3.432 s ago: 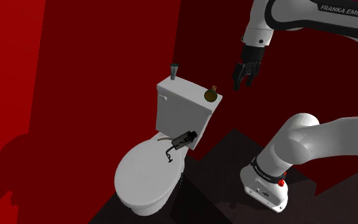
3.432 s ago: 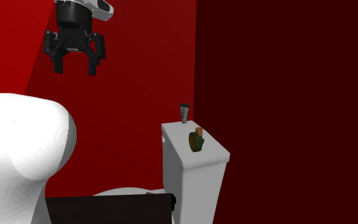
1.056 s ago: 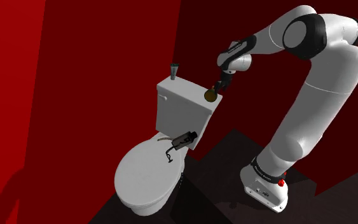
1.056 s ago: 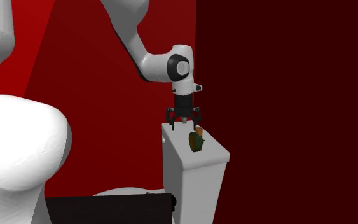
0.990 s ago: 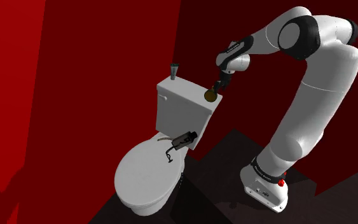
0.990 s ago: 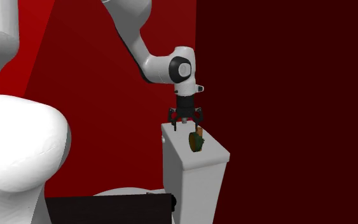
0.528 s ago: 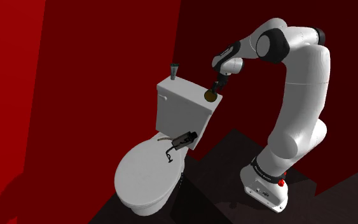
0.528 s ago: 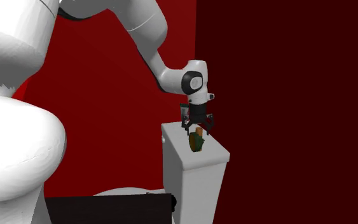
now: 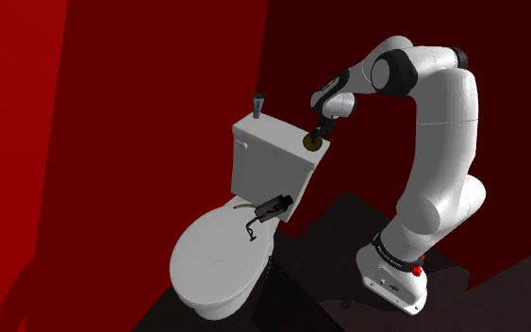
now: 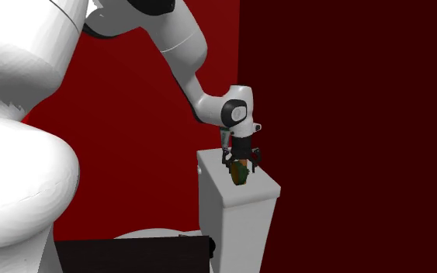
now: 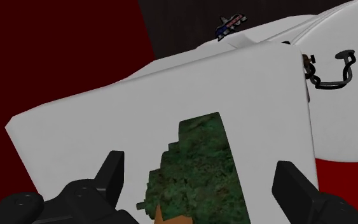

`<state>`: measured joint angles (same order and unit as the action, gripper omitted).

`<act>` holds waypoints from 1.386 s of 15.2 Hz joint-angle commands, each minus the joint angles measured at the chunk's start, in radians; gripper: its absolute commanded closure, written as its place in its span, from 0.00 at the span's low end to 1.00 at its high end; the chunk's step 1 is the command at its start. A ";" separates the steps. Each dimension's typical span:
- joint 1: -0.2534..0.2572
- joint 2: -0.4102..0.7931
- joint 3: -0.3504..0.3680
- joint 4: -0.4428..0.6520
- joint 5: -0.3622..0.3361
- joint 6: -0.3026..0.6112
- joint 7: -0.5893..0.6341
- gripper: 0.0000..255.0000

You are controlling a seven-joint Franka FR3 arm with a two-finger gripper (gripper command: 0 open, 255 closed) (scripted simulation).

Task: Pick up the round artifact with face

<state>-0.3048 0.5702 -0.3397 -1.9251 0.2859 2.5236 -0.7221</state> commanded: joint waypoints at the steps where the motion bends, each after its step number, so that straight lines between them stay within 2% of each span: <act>1: -0.002 0.004 0.002 -0.002 0.003 0.006 -0.003 1.00; 10: -0.002 0.002 0.001 -0.003 0.002 0.006 -0.003 1.00; 21: 0.029 -0.104 -0.041 -0.003 -0.052 -0.098 0.032 1.00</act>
<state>-0.2769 0.4715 -0.3778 -1.9324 0.2376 2.4356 -0.6925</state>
